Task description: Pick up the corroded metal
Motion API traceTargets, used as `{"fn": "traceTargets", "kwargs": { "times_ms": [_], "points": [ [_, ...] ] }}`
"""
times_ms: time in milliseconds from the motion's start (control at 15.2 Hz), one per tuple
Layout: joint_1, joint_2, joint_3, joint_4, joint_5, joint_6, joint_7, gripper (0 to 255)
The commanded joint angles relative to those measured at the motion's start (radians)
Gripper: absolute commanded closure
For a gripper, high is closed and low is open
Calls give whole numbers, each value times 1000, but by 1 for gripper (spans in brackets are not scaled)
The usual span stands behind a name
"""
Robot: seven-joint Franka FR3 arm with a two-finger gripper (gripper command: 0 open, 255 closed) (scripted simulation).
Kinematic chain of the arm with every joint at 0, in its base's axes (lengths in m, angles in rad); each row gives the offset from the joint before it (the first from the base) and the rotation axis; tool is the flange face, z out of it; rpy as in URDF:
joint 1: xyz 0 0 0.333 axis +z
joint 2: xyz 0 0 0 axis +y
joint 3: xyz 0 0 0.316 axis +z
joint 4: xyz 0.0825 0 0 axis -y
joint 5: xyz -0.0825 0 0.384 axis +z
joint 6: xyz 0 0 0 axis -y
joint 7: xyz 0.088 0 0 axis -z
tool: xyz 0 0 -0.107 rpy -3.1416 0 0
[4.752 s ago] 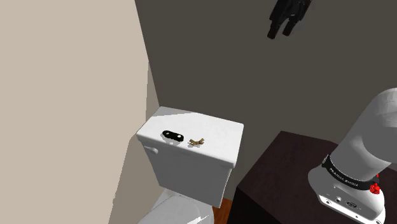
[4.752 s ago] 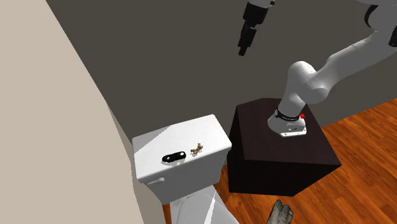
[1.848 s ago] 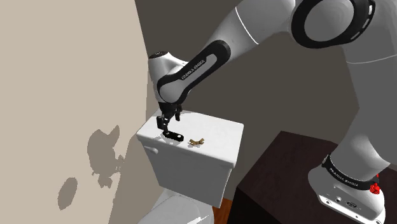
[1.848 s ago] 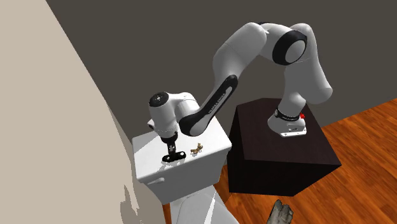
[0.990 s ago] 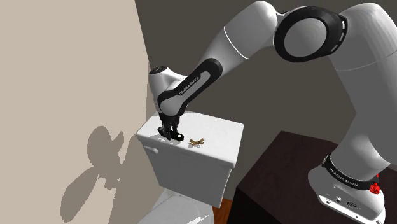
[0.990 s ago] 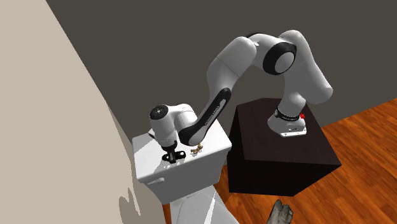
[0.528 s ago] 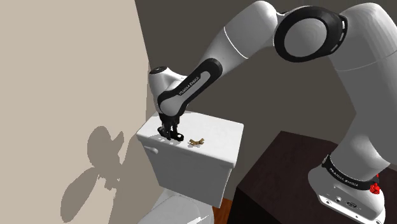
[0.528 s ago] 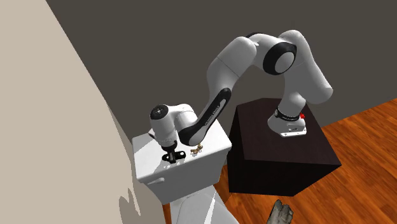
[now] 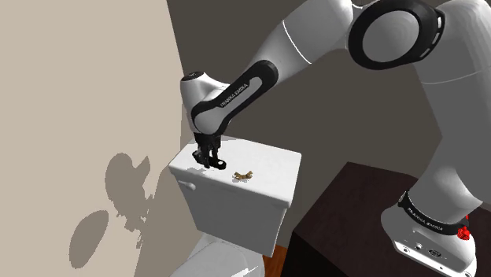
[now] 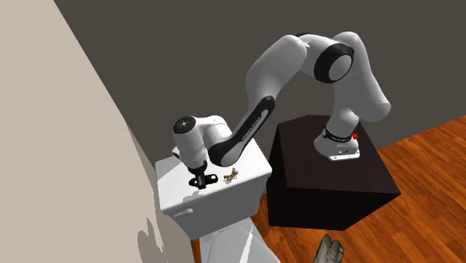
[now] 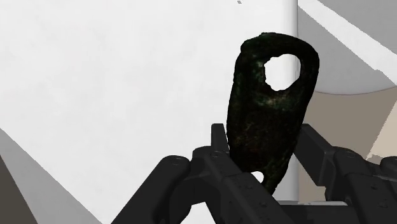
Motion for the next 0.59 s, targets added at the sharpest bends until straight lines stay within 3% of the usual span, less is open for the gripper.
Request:
{"fn": "traceTargets", "kwargs": {
  "times_ms": [0, 528],
  "points": [
    [-3, -22, 3, -6, 4, -17, -2, 255],
    [-8, -72, 11, 1, 14, -73, -7, 255]
  ]
}}
